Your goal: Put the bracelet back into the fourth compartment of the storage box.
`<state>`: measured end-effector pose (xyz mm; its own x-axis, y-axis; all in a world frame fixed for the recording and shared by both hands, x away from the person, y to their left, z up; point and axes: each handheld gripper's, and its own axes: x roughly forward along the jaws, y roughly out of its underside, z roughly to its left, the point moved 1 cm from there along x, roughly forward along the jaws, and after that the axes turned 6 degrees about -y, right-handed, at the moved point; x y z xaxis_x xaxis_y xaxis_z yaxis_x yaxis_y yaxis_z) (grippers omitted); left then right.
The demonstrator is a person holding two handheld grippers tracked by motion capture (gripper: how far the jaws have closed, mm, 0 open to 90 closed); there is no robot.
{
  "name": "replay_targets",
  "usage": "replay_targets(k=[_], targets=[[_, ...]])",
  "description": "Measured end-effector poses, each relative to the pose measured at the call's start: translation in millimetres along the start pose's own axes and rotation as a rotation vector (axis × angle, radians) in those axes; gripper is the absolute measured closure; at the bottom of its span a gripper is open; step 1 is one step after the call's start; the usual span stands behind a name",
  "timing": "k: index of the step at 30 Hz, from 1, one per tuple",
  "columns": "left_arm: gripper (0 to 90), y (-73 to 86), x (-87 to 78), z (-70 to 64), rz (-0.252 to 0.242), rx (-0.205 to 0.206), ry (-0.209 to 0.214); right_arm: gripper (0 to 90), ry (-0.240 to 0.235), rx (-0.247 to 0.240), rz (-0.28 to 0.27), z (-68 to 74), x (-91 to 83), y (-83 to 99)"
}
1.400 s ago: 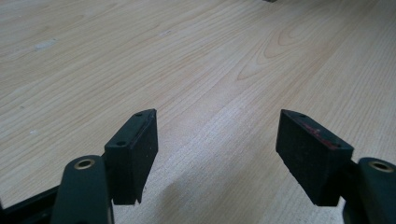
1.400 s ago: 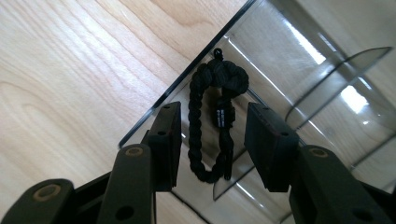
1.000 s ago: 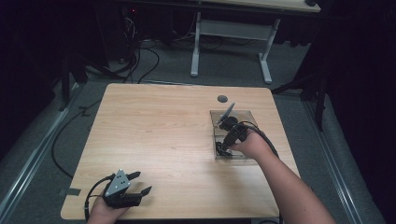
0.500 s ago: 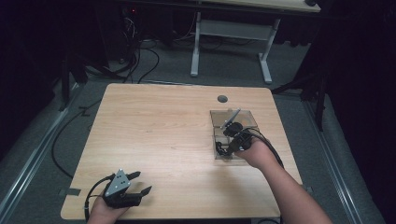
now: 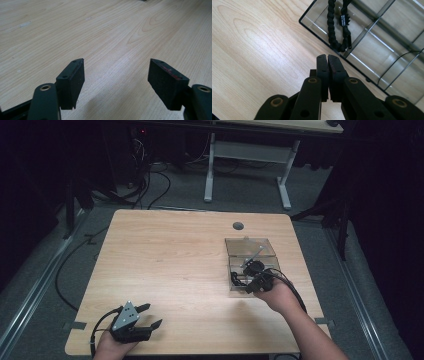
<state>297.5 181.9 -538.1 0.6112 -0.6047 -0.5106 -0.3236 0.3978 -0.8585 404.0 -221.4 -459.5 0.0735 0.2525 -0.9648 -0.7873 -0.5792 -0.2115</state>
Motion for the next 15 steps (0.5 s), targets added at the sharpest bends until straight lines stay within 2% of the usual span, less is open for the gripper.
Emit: replay_targets(k=[3,15], targets=[[30.2,0.0,0.0,0.0,0.0,0.0,0.0,86.8,0.005,0.0,-0.009,0.6,3.3,4.7],[30.1,0.1,-0.2,0.1,-0.002,-0.002,-0.003,83.3,-0.028,0.022,-0.075,3.6,11.9,22.8]])
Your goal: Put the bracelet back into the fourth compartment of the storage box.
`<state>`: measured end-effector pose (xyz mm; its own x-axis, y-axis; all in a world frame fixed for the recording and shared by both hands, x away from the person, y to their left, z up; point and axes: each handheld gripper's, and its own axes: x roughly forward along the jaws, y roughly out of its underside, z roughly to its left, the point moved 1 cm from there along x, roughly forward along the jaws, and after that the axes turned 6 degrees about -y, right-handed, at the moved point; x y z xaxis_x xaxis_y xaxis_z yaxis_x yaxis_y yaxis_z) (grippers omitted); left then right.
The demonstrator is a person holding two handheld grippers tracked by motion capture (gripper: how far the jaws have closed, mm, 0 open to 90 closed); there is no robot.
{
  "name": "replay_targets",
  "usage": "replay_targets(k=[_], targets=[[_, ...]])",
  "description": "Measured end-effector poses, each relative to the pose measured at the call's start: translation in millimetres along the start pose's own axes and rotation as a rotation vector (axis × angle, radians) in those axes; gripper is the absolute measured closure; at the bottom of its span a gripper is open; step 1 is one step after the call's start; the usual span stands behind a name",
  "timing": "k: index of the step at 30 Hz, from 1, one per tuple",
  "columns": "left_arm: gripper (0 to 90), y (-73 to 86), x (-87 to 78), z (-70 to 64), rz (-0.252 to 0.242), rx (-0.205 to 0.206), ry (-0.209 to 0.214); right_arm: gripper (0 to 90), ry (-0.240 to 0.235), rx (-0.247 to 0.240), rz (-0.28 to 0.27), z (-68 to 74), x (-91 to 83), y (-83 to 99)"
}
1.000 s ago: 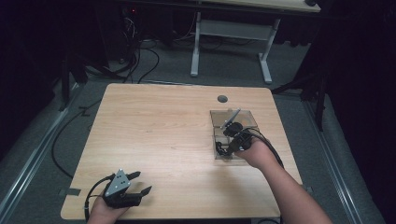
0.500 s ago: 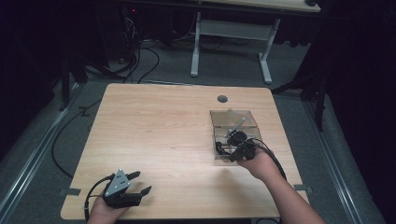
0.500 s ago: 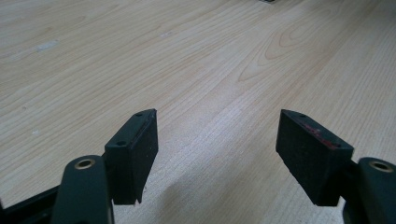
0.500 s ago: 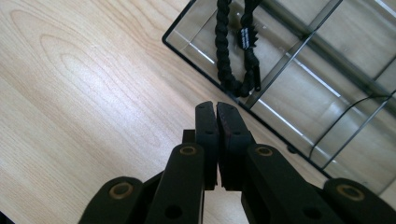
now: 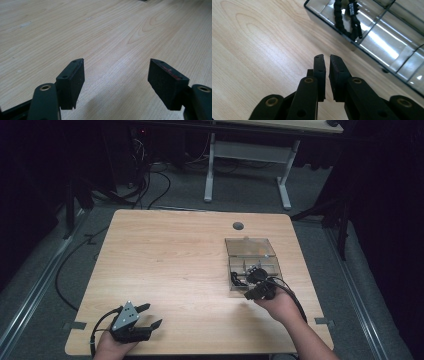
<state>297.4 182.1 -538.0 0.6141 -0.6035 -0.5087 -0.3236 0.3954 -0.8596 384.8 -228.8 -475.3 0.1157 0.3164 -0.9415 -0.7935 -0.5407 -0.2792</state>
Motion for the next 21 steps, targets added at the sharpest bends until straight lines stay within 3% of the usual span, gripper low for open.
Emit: replay_targets(k=[8,11,15,20,21], targets=[[30.1,0.1,0.0,0.1,-0.001,-0.003,-0.002,79.3,0.005,-0.033,-0.071,8.6,4.9,12.6],[30.1,0.1,-0.1,0.1,-0.003,-0.004,-0.003,75.7,0.009,-0.016,-0.104,13.0,6.0,16.2],[30.2,0.2,-0.4,0.1,-0.006,-0.004,-0.005,72.1,0.015,-0.02,-0.186,20.7,7.6,22.5],[30.2,0.2,-0.5,0.1,-0.008,-0.004,-0.004,68.0,0.025,-0.026,-0.246,25.7,11.4,28.2],[30.2,0.3,-0.7,0.2,-0.009,-0.005,-0.005,64.9,0.04,-0.038,-0.28,28.0,14.0,31.9]])
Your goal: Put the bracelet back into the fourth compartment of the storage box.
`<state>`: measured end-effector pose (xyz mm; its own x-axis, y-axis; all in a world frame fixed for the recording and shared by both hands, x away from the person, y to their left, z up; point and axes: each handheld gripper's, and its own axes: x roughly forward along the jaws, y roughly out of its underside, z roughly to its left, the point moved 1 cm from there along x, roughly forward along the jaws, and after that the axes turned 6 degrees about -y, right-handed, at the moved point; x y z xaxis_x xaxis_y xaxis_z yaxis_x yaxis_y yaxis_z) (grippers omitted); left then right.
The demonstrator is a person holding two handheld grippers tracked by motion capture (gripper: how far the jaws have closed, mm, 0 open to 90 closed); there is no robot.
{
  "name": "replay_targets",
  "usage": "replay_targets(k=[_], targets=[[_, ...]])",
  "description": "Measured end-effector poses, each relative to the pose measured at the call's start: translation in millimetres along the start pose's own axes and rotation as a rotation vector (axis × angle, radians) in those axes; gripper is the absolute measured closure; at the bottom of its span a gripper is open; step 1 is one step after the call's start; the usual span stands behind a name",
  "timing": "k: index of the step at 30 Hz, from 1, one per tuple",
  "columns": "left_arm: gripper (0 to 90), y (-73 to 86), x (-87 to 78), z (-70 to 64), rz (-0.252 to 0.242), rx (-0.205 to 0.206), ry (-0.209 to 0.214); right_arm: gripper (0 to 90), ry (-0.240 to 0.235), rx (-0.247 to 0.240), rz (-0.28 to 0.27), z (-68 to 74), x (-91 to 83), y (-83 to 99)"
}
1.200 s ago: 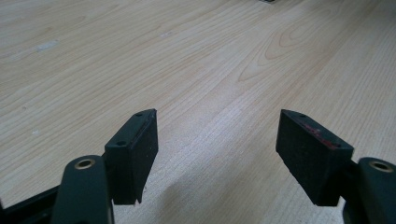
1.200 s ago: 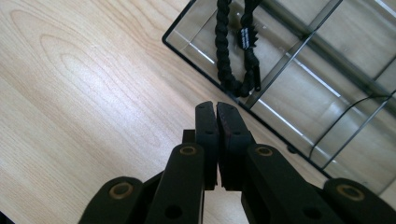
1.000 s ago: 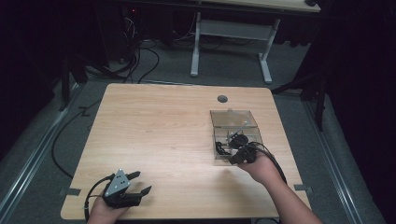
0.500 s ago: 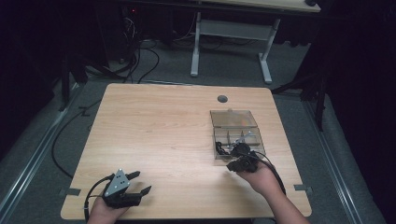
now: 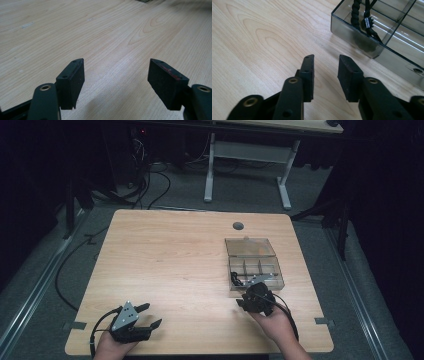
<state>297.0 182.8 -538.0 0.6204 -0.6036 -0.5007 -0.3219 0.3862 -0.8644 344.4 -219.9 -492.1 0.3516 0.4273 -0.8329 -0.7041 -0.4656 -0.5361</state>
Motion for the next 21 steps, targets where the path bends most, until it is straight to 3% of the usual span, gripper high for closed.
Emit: replay_targets(k=[9,10,11,16,18,21], targets=[[30.3,0.1,-0.3,0.1,-0.003,-0.002,-0.004,54.5,0.008,-0.021,-0.144,7.5,9.7,19.5],[30.3,0.0,-0.3,0.1,-0.005,-0.002,-0.004,53.2,0.013,-0.027,-0.19,10.0,11.4,23.3],[30.3,0.0,-0.3,0.1,-0.005,-0.002,-0.004,53.2,0.013,-0.027,-0.19,10.0,11.4,23.3],[30.3,0.1,-0.7,0.4,-0.01,-0.004,-0.007,50.2,0.028,-0.035,-0.314,13.3,19.1,31.6],[30.4,0.2,-0.9,0.3,-0.014,-0.006,-0.007,49.6,0.037,-0.033,-0.328,13.3,20.5,33.3],[30.5,0.3,-1.3,0.5,-0.023,-0.008,-0.015,48.2,0.048,-0.024,-0.392,12.9,22.7,42.7]])
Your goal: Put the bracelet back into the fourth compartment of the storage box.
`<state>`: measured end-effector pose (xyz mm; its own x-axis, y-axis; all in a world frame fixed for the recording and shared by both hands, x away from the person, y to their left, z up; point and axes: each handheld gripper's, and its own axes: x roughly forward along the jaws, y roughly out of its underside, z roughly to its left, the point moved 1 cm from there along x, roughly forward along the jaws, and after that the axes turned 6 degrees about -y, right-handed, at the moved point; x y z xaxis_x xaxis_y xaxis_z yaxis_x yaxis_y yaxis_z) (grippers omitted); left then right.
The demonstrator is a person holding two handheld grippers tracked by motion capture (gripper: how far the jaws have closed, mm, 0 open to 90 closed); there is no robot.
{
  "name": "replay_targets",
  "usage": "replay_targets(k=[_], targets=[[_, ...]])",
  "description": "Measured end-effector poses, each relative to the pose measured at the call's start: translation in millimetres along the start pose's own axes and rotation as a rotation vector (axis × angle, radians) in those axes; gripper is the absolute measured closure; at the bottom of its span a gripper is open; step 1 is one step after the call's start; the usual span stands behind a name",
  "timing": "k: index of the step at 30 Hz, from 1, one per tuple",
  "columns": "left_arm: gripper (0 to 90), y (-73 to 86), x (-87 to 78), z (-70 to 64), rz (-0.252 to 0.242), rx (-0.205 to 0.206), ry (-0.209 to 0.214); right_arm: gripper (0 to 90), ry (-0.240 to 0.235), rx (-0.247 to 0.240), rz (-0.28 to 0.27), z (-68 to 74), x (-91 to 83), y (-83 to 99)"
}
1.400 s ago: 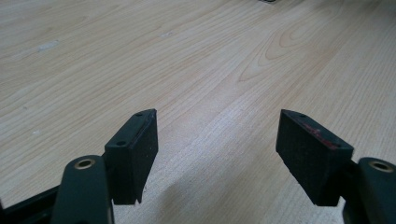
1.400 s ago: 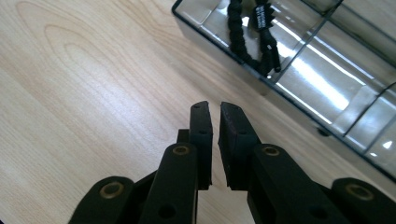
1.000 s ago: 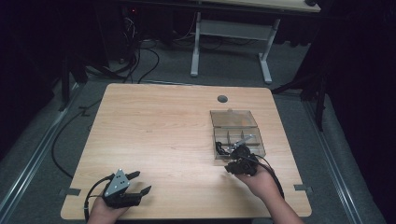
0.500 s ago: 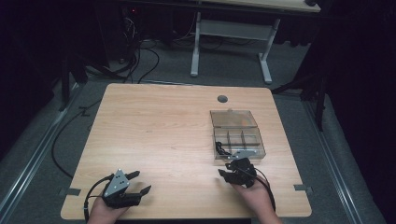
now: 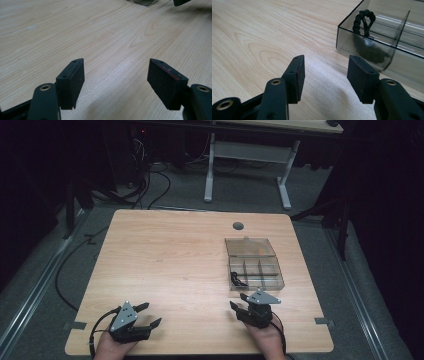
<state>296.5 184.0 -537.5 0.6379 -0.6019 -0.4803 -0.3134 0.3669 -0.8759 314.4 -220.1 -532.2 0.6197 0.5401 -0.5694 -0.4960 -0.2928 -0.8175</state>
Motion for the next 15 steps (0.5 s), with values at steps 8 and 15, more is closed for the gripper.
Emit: replay_targets(k=[8,15], targets=[[30.5,-0.5,1.1,-0.8,0.004,0.002,-0.018,46.1,-0.019,0.005,-0.012,0.6,0.4,1.4],[30.6,-0.4,0.7,-0.5,0.002,0.002,-0.011,45.5,-0.017,0.009,-0.003,0.6,1.7,1.2]])
